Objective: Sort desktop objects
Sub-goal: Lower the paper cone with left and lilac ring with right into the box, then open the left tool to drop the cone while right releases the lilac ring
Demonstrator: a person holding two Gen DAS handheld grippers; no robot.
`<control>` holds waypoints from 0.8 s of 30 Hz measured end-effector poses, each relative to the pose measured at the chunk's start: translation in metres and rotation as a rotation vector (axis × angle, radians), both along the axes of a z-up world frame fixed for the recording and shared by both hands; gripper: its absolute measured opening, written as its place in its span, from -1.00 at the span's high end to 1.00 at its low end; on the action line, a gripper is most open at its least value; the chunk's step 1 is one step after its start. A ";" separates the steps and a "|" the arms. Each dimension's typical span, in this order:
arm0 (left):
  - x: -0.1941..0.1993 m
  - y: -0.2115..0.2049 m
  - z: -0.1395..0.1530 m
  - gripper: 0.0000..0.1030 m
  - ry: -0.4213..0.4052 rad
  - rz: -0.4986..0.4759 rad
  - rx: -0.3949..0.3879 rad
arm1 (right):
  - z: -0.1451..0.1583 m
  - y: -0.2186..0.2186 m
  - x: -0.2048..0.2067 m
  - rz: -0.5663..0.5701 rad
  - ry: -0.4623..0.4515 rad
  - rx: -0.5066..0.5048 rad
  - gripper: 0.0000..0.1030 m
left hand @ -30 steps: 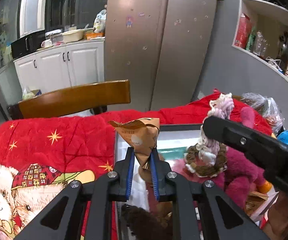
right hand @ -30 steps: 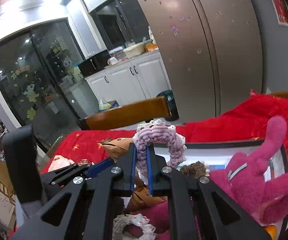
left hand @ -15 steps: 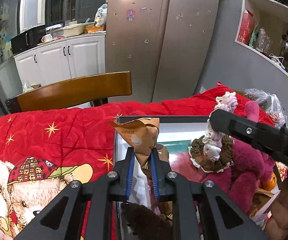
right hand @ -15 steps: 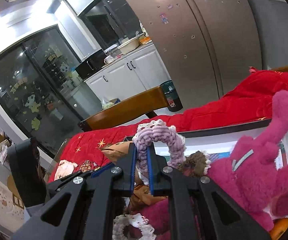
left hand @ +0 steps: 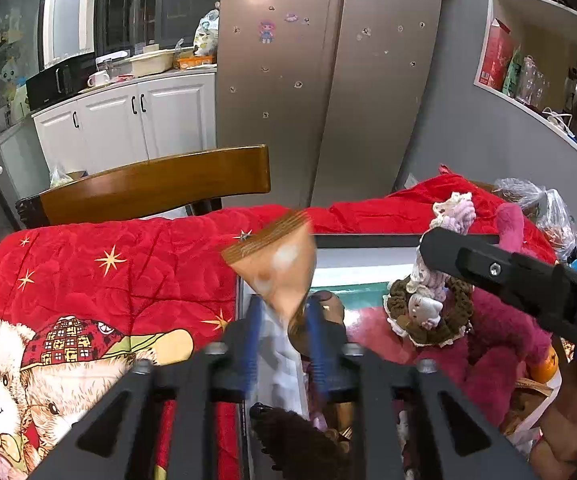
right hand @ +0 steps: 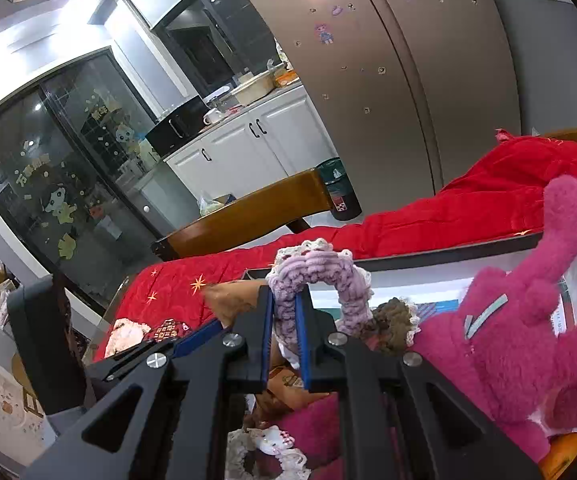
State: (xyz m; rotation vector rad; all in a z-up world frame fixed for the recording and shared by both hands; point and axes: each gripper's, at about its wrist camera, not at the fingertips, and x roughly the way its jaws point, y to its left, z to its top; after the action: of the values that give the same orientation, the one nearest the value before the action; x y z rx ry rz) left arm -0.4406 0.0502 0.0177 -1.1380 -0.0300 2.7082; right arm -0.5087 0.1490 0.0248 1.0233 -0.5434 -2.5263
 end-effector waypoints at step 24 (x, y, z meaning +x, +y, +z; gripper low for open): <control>0.006 -0.030 0.028 -0.52 0.127 0.111 0.032 | 0.014 -0.002 0.008 0.100 -0.225 -0.062 -1.00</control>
State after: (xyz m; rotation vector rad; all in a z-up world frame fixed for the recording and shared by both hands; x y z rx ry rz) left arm -0.4350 0.0199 0.0453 -0.9818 -0.1207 2.8610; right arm -0.5011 0.1467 0.0390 1.2871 -0.6122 -2.3079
